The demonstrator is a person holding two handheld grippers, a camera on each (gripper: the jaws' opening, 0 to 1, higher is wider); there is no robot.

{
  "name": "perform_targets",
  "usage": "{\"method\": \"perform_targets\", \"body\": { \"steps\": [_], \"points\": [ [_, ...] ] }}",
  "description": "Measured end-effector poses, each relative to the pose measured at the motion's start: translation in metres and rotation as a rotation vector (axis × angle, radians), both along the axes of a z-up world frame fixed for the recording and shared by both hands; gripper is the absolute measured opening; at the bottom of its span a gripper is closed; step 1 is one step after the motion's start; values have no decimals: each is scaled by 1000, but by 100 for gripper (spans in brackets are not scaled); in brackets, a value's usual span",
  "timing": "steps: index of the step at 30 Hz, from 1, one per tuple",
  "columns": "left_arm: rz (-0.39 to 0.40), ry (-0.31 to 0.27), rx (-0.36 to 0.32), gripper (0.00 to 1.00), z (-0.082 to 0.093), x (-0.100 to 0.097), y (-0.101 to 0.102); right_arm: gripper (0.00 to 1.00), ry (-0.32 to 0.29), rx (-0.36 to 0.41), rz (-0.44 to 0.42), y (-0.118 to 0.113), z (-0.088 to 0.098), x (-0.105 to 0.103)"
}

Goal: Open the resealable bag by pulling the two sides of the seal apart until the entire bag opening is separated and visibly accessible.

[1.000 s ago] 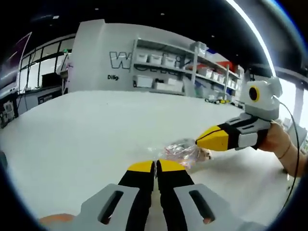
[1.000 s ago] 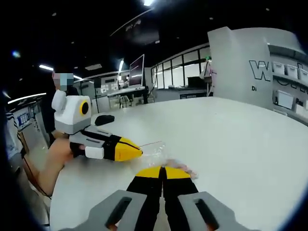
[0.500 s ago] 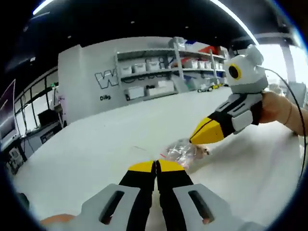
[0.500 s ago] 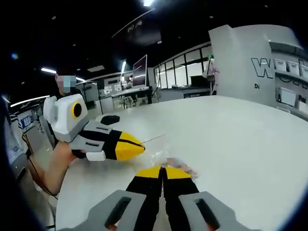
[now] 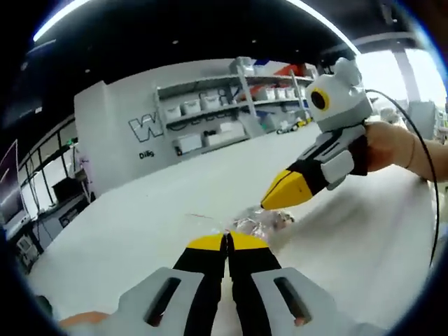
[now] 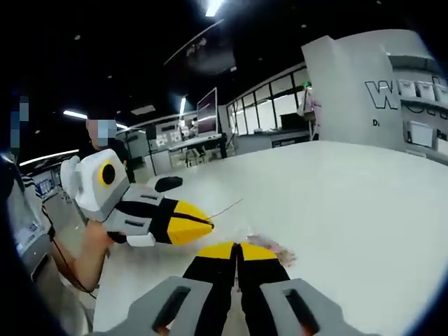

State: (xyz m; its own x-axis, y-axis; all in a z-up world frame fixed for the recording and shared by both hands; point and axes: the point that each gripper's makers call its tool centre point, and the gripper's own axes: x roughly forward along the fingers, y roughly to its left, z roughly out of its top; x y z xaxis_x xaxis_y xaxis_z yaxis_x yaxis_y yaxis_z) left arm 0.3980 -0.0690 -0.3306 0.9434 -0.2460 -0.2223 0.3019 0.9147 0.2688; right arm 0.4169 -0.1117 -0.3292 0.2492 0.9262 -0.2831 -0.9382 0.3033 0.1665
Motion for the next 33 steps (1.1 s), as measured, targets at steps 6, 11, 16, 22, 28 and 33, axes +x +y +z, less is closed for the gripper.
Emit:
{"method": "perform_targets", "body": {
  "steps": [6,11,16,22,28,33],
  "points": [
    [-20,-17,62,2,1,0,-6,1,12,17,-1,0,2,0],
    [-31,-34,132,2,2,-2,-13,1,47,43,5,0,5,-2],
    [-40,-38,153,2,2,-3,-16,5,85,68,19,4,8,-5],
    [-47,-51,199,2,2,-4,-19,7,130,75,42,10,6,-10],
    [-46,-64,268,2,2,-4,-20,11,173,91,49,13,6,-11],
    [-40,-81,355,2,0,-4,-23,12,206,101,53,17,7,-11]
  ]
}}
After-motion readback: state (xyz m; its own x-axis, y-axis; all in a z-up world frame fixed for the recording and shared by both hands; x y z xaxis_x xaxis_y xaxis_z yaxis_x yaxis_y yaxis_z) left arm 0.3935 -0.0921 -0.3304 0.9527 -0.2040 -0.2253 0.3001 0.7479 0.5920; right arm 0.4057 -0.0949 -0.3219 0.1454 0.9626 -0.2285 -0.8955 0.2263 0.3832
